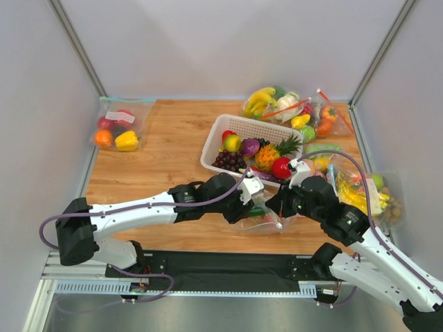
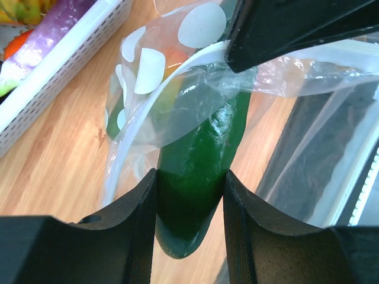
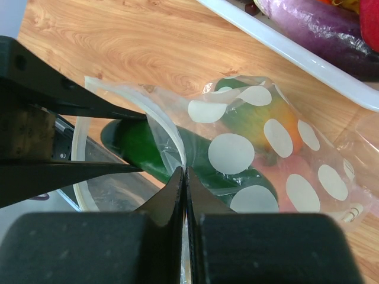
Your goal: Open the zip-top bag and remove the fake food
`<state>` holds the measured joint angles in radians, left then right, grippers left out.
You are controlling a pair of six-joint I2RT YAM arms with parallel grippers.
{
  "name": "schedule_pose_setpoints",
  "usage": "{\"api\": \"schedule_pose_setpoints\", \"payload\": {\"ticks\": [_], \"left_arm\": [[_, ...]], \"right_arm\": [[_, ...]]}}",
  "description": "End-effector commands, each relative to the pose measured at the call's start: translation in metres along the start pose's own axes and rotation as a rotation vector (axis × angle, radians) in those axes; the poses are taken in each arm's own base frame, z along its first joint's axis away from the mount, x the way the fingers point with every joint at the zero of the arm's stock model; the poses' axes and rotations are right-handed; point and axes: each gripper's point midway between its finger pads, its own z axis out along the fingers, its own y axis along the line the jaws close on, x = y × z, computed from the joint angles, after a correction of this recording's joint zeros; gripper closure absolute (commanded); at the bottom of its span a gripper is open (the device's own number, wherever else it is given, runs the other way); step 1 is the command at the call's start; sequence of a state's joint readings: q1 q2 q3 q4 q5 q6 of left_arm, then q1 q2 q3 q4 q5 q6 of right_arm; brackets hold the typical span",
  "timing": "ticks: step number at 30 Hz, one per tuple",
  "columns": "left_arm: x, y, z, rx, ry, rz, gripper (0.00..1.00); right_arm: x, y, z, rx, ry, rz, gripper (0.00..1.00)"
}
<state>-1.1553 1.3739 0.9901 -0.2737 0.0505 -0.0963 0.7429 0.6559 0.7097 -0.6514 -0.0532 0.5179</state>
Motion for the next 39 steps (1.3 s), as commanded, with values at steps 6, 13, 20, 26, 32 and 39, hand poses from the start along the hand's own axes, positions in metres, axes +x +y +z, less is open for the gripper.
{"api": "schedule_pose_setpoints", "payload": {"ticks": [6, 13, 20, 26, 32, 39], "left_arm": [[-0.015, 0.000, -0.039, -0.005, -0.038, -0.004, 0.83], [-0.010, -0.003, -0.071, 0.002, -0.071, 0.011, 0.83], [0.002, -0.010, -0.091, 0.043, -0.095, 0.018, 0.83], [0.004, 0.012, -0.107, -0.083, -0.082, 0.017, 0.83], [-0.017, 0.034, -0.140, -0.157, -0.154, -0.006, 0.82], [-0.055, 0.072, -0.165, -0.253, -0.263, -0.017, 0.82]], "right_arm": [[-0.010, 0.002, -0.006, 0.000, -0.032, -0.022, 1.00], [-0.012, -0.005, -0.005, 0.040, -0.038, -0.022, 1.00], [-0.015, -0.010, -0.002, 0.071, -0.055, -0.012, 1.00], [-0.014, -0.010, -0.002, 0.072, -0.052, -0.008, 1.00], [-0.014, -0.010, -0.005, 0.073, -0.053, -0.009, 1.00], [-0.015, -0.010, -0.004, 0.072, -0.055, -0.008, 1.00]]}}
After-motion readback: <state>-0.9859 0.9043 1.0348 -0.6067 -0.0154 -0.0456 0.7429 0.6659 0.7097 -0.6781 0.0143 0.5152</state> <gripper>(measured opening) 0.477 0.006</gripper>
